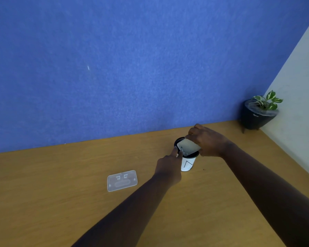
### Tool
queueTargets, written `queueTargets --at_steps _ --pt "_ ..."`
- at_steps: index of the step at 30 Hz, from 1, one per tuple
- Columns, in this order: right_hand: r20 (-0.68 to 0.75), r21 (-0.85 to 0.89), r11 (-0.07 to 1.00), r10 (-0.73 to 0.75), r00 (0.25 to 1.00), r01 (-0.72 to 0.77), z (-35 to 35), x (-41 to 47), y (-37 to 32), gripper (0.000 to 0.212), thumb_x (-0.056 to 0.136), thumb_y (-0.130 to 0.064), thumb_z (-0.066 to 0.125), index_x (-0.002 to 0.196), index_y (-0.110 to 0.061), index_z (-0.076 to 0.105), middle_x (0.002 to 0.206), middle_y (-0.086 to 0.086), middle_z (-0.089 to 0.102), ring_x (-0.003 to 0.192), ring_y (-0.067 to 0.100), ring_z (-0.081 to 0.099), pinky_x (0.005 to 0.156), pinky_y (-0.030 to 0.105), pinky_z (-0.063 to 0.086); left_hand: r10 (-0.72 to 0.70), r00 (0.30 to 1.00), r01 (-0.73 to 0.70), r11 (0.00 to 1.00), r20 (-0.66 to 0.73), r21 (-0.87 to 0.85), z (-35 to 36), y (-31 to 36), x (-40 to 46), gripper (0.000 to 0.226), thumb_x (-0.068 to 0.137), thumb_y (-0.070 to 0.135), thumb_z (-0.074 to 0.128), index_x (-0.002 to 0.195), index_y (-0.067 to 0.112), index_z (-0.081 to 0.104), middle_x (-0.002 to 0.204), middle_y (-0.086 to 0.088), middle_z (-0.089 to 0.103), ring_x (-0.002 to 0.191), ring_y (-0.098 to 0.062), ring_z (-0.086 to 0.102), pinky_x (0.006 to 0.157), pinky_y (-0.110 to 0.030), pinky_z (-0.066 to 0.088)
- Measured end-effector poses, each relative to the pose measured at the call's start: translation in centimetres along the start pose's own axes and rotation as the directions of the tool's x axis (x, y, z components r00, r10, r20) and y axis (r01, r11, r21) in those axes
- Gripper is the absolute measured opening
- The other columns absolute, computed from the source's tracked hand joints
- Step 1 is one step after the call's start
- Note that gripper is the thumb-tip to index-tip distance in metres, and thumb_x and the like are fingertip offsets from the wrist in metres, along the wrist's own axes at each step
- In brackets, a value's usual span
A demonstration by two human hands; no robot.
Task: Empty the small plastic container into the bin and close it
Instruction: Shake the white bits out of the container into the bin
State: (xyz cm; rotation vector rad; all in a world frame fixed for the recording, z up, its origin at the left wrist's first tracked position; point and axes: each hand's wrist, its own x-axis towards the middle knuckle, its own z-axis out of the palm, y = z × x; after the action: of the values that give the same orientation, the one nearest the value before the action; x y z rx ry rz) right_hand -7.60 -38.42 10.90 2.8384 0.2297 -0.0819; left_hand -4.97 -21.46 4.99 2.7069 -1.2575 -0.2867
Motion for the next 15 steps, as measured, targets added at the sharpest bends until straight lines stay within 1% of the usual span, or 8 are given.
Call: queueTargets --at_steps 2,4,6,8,9,11,13,15 --pt "-0.02 0.091 0.994 0.062 0.998 -0.06 -0.1 -0.3 0.2 0.06 0.072 -0.024 0.067 0.128 -0.017 0.047 0.124 0.005 0.051 0.116 0.021 0.038 0.093 0.027 0.038 0.0 1.0 0.0 1.0 0.004 0.001 0.0 0.0 -0.1 0.077 0.084 0.008 0.055 0.15 0.017 0.016 0.159 -0.005 0.012 0.108 -0.03 0.058 0.078 -0.037 0.048" --pt "-0.039 0.161 0.981 0.116 0.993 -0.108 -0.1 -0.9 0.6 0.064 0.071 -0.023 0.069 0.13 -0.019 0.046 0.125 0.004 0.051 0.117 0.02 0.038 0.091 0.027 0.038 -0.001 1.0 0.001 1.0 0.003 0.004 -0.1 0.1 -0.1 0.076 0.084 0.008 0.056 0.149 0.017 0.018 0.159 -0.006 0.012 0.108 -0.029 0.058 0.08 -0.037 0.049" --pt "-0.078 0.165 0.979 0.131 0.988 -0.117 0.0 -1.5 0.9 0.066 0.07 -0.019 0.071 0.131 -0.018 0.045 0.126 0.005 0.051 0.118 0.02 0.039 0.092 0.029 0.04 -0.004 1.0 0.004 1.0 0.002 0.006 -0.3 0.2 0.0 0.075 0.084 0.008 0.055 0.149 0.016 0.019 0.158 -0.006 0.013 0.109 -0.029 0.059 0.081 -0.037 0.049" --pt "-0.147 0.12 0.99 0.091 0.985 -0.074 -0.2 -2.0 0.8 0.066 0.067 -0.014 0.074 0.128 -0.014 0.05 0.122 0.009 0.056 0.114 0.024 0.046 0.089 0.034 0.046 -0.007 1.0 0.007 1.0 0.005 0.006 -0.4 0.2 0.0 0.075 0.085 0.009 0.055 0.15 0.016 0.018 0.158 -0.006 0.013 0.11 -0.029 0.058 0.083 -0.037 0.05" --pt "-0.186 0.08 0.996 0.051 0.981 -0.036 -0.4 -2.2 0.7 0.066 0.062 -0.011 0.077 0.124 -0.012 0.054 0.115 0.011 0.061 0.108 0.027 0.052 0.083 0.036 0.05 -0.007 1.0 0.007 1.0 0.008 0.005 -0.4 0.2 0.0 0.075 0.085 0.009 0.054 0.15 0.016 0.017 0.158 -0.006 0.013 0.11 -0.029 0.058 0.083 -0.037 0.05" --pt "-0.269 0.015 1.0 0.004 0.963 0.0 -0.6 -2.4 0.4 0.066 0.049 -0.007 0.083 0.112 -0.007 0.063 0.099 0.012 0.068 0.091 0.029 0.063 0.069 0.034 0.056 -0.007 1.0 0.007 1.0 0.016 0.006 -0.5 0.2 -0.1 0.075 0.085 0.009 0.054 0.15 0.016 0.017 0.159 -0.005 0.012 0.111 -0.029 0.058 0.084 -0.037 0.05" --pt "-0.325 0.0 1.0 -0.02 0.946 0.021 -0.6 -2.5 0.1 0.067 0.042 -0.004 0.085 0.105 -0.005 0.066 0.091 0.012 0.07 0.081 0.029 0.066 0.061 0.033 0.058 -0.004 1.0 0.004 1.0 0.023 0.011 -0.6 0.2 -0.2 0.076 0.085 0.009 0.054 0.15 0.017 0.016 0.159 -0.005 0.011 0.112 -0.029 0.057 0.085 -0.038 0.05" --pt "-0.342 -0.003 0.999 -0.043 0.939 0.045 -0.4 -2.4 -0.2 0.067 0.039 -0.005 0.086 0.103 -0.004 0.067 0.088 0.012 0.07 0.079 0.028 0.067 0.058 0.03 0.058 -0.002 1.0 0.001 1.0 0.031 0.02 -0.8 0.2 -0.2 0.076 0.085 0.008 0.055 0.15 0.017 0.016 0.158 -0.005 0.012 0.112 -0.029 0.057 0.085 -0.038 0.05"
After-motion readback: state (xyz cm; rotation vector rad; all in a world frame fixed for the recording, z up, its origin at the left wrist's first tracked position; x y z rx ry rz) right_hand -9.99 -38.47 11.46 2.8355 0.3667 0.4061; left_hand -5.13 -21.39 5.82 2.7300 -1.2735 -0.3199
